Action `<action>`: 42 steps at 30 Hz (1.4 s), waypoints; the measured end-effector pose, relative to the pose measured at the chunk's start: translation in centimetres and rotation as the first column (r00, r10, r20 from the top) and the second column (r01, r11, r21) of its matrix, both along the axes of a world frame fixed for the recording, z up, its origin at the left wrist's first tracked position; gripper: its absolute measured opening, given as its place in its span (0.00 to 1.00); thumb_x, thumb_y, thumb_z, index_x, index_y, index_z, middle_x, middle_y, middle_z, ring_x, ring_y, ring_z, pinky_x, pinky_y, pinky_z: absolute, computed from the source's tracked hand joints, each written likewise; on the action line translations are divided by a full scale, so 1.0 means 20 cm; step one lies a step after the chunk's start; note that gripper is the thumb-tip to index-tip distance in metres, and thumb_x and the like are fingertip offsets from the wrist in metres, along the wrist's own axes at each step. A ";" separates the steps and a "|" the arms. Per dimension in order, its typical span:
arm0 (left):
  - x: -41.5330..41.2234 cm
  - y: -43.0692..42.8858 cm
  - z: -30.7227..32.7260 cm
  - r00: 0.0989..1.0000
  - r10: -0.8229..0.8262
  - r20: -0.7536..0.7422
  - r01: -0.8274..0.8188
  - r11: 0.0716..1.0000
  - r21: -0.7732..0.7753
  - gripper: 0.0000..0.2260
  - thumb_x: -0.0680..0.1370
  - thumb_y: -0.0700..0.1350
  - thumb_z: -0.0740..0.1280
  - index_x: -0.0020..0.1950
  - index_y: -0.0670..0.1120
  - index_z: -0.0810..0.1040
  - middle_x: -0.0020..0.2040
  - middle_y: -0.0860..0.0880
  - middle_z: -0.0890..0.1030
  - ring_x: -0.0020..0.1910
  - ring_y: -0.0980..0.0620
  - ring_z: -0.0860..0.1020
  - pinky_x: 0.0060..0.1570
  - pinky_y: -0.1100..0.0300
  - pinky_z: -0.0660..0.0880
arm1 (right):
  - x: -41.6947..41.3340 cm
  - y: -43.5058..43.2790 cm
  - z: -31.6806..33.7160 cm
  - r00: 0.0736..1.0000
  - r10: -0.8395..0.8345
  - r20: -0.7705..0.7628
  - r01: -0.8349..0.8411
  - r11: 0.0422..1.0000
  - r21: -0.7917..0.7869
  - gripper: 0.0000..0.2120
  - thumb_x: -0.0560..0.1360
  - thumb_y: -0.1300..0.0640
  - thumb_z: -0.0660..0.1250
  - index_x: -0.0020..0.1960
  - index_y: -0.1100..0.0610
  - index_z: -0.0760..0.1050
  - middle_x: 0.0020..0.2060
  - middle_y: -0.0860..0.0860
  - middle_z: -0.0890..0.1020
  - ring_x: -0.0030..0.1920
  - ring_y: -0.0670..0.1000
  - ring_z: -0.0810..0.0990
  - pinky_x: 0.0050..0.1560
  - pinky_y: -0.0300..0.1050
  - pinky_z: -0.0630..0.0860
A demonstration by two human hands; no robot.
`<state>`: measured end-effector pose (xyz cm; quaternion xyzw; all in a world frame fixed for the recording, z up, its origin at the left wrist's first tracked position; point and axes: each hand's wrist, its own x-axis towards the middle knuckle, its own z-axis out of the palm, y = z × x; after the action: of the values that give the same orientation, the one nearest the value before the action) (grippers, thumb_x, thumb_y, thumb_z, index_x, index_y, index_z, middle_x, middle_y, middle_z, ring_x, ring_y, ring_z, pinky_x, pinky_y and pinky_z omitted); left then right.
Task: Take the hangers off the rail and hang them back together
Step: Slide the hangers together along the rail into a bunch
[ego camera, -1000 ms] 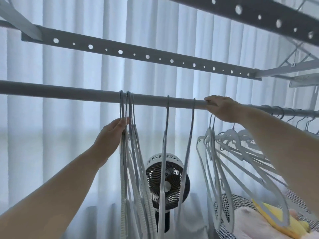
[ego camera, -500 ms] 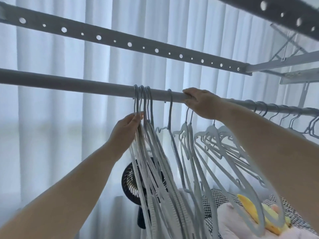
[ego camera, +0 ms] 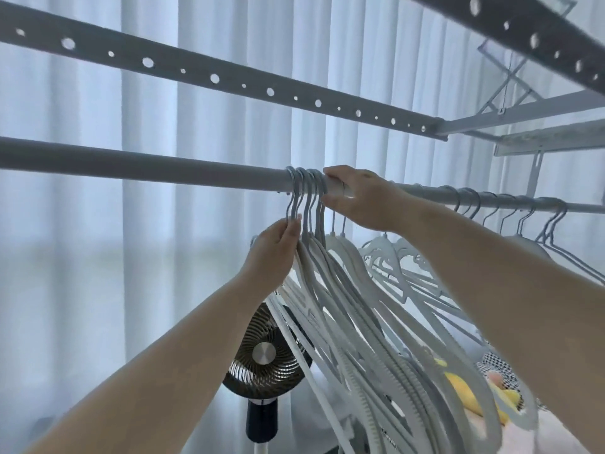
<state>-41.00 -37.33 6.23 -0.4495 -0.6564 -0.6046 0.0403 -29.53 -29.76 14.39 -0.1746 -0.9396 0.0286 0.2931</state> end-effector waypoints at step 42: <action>0.22 0.32 0.44 0.283 0.117 -0.952 -0.725 0.676 -0.132 0.27 0.77 0.62 0.50 0.64 0.42 0.65 0.42 0.46 0.70 0.50 0.43 0.77 0.40 0.56 0.65 | 0.66 -0.23 -0.66 0.985 -0.158 -0.067 0.156 0.987 -0.033 0.34 0.58 0.20 0.45 0.61 0.29 0.57 0.59 0.18 0.58 0.61 0.22 0.55 0.66 0.35 0.56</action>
<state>-36.54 -30.94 15.09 -0.4822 -0.7698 -0.0142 0.4179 -16.35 -34.35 1.10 -0.2513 -0.9117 0.0243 0.3242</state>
